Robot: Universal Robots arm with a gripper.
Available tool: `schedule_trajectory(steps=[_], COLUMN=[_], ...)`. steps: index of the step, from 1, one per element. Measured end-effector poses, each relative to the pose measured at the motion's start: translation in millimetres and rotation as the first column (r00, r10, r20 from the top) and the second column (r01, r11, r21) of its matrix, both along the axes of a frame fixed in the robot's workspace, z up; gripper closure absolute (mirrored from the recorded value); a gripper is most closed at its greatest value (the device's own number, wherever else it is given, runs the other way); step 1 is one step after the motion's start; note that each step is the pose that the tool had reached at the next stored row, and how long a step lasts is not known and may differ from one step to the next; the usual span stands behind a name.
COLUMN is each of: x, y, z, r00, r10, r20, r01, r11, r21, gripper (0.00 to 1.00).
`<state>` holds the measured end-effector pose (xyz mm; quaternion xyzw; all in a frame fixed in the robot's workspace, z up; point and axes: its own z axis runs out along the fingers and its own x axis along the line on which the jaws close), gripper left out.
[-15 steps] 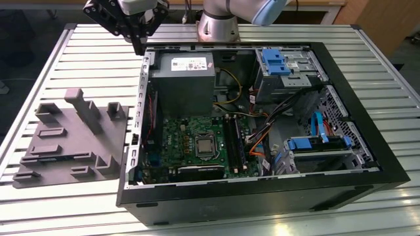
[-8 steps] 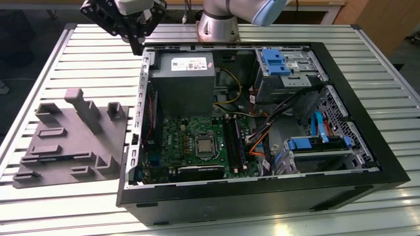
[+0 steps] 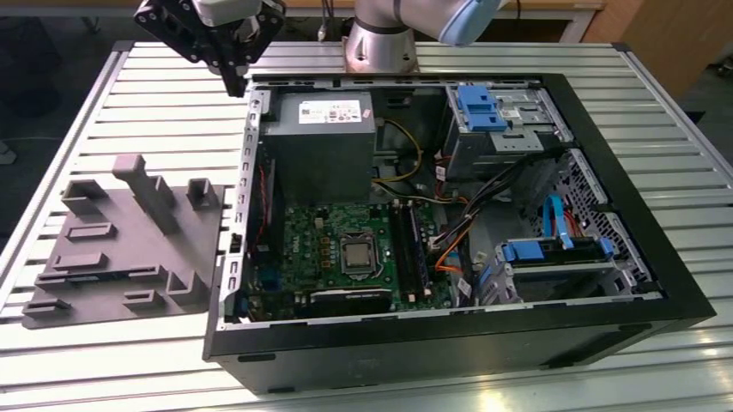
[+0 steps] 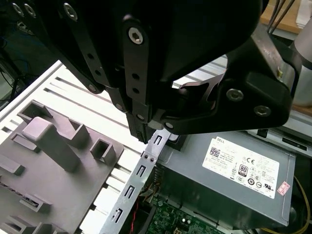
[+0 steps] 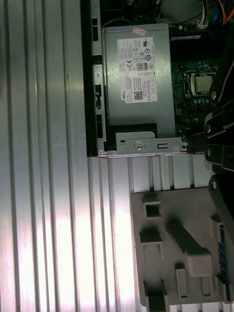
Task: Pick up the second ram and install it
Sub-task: 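Reach for the second ram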
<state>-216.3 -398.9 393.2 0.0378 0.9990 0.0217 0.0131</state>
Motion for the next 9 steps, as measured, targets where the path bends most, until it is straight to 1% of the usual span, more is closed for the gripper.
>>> schedule_trajectory(steps=[9], x=[-3.5], y=[0.0], z=[-0.1], r00=[1.0], r10=[0.0], r20=[0.0], r01=[0.0], r11=[1.0], r21=[0.0], gripper=[0.89])
